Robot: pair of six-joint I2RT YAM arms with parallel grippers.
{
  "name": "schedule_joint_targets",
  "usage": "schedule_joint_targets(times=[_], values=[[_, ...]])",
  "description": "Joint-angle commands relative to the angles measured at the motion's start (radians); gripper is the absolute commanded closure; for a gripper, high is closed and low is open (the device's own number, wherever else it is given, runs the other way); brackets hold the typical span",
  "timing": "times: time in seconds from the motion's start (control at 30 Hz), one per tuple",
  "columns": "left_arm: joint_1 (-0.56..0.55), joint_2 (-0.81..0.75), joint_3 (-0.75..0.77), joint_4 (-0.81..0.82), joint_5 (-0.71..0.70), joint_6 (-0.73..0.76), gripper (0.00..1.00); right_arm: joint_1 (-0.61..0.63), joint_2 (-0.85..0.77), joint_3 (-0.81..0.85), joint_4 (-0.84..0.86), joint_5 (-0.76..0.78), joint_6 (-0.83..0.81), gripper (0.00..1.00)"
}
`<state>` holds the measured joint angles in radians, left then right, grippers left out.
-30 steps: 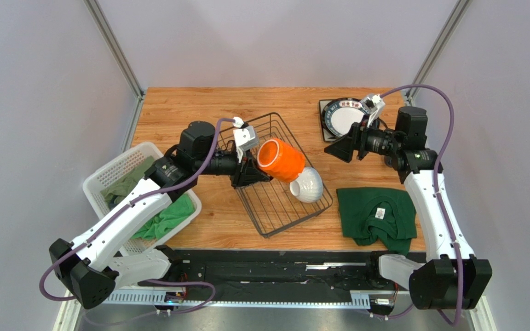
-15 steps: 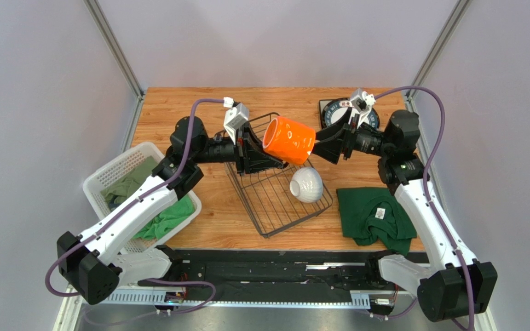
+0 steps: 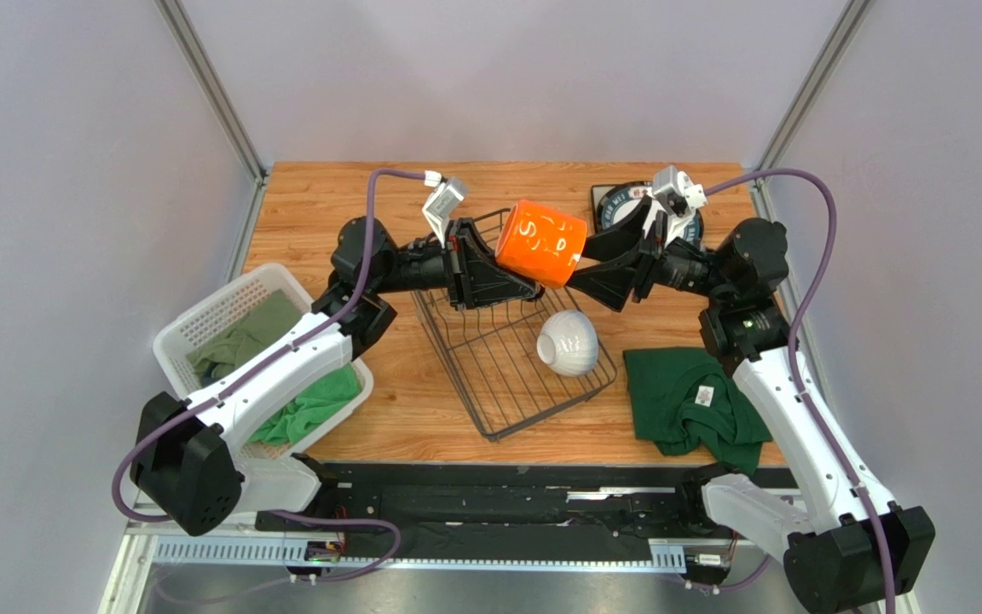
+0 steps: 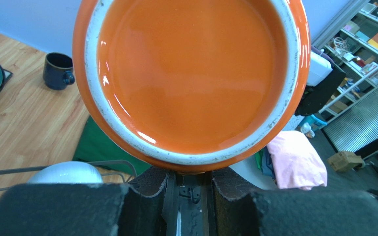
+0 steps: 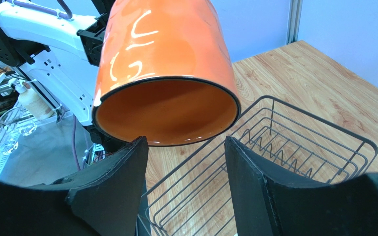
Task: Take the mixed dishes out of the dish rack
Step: Pick up the cup from the dish rack.
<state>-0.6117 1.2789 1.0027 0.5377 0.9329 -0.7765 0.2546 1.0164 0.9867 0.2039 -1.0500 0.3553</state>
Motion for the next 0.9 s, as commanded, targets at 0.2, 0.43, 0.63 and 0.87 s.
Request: schedule_joint_targets(times=[0.2,0.43,0.63,0.87], values=[[0.004,-0.009,-0.016,0.237,0.021,-0.084,1.0,0.017,0.047,0.032,0.109,0.048,0.005,0.38],[0.004,-0.004,-0.049,0.286,0.024,-0.115,1.0,0.018,0.08,0.064,0.115,0.05,-0.001,0.38],[0.004,0.008,-0.076,0.35,0.011,-0.148,1.0,0.031,0.106,0.089,0.124,0.05,0.002,0.41],[0.004,0.036,-0.095,0.429,-0.006,-0.201,1.0,0.055,0.139,0.096,0.195,0.065,0.042,0.5]])
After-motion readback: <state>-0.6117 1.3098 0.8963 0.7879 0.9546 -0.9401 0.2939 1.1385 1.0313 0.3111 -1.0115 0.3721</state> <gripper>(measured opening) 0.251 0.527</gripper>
